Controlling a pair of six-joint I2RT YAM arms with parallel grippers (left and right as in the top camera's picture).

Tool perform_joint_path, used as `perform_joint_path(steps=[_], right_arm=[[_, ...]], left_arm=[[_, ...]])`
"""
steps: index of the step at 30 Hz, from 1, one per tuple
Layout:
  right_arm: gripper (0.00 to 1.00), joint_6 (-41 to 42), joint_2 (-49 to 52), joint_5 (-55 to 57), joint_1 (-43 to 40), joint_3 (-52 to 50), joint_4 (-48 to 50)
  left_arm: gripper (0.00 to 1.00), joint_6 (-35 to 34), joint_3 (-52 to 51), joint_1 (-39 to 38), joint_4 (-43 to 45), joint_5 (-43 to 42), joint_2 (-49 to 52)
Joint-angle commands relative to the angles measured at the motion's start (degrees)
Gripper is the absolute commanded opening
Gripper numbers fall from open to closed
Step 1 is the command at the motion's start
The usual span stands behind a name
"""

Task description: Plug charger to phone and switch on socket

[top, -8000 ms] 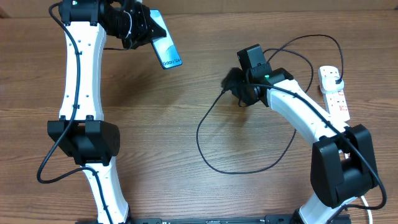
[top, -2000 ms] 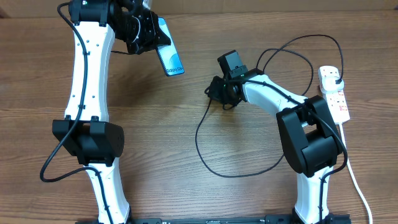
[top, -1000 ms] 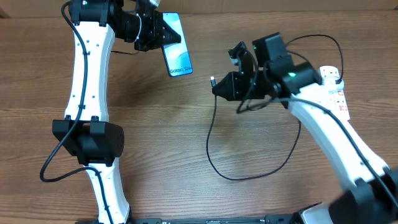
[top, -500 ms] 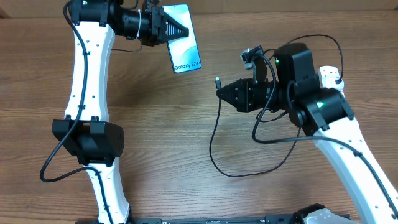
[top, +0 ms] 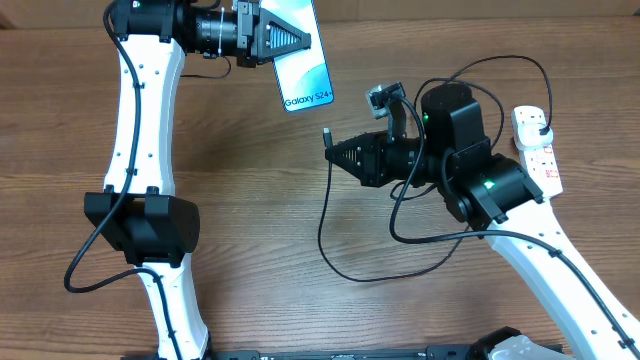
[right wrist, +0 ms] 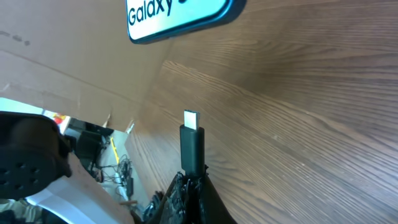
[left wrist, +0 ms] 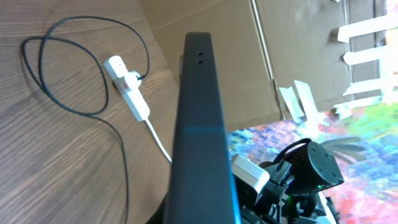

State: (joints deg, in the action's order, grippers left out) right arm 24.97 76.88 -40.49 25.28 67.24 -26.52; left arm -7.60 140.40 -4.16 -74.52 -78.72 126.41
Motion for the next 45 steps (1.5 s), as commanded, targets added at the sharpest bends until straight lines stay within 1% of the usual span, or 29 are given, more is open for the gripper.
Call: perform_joint_path(steps=[1, 10, 17, 24, 32, 45], right_arm=[[0.04, 2.12, -0.63, -0.11, 0.68, 0.22, 1.38], [0.04, 3.13, -0.63, -0.09, 0.7, 0.22, 4.04], [0.04, 3.08, -0.63, 0.02, 0.7, 0.22, 5.49], [0.04, 3.13, -0.63, 0.74, 0.7, 0.22, 5.44], [0.04, 3.13, -0.63, 0.5, 0.7, 0.22, 5.44], [0.04, 3.13, -0.63, 0.35, 0.72, 0.22, 5.44]], left_arm=[[0.04, -1.64, 1.2, -0.81, 0.2, -3.82, -1.22], [0.04, -1.66, 1.18, -1.29, 0.17, -3.43, -1.22], [0.04, -1.66, 1.18, -1.29, -1.88, -3.41, -1.22], [0.04, -1.64, 1.18, -1.33, -3.26, -3.39, -1.22], [0.04, -1.66, 1.18, -2.05, -3.28, -1.88, -1.22], [0.04, -2.51, 1.18, -2.36, -3.72, -1.86, -1.22]])
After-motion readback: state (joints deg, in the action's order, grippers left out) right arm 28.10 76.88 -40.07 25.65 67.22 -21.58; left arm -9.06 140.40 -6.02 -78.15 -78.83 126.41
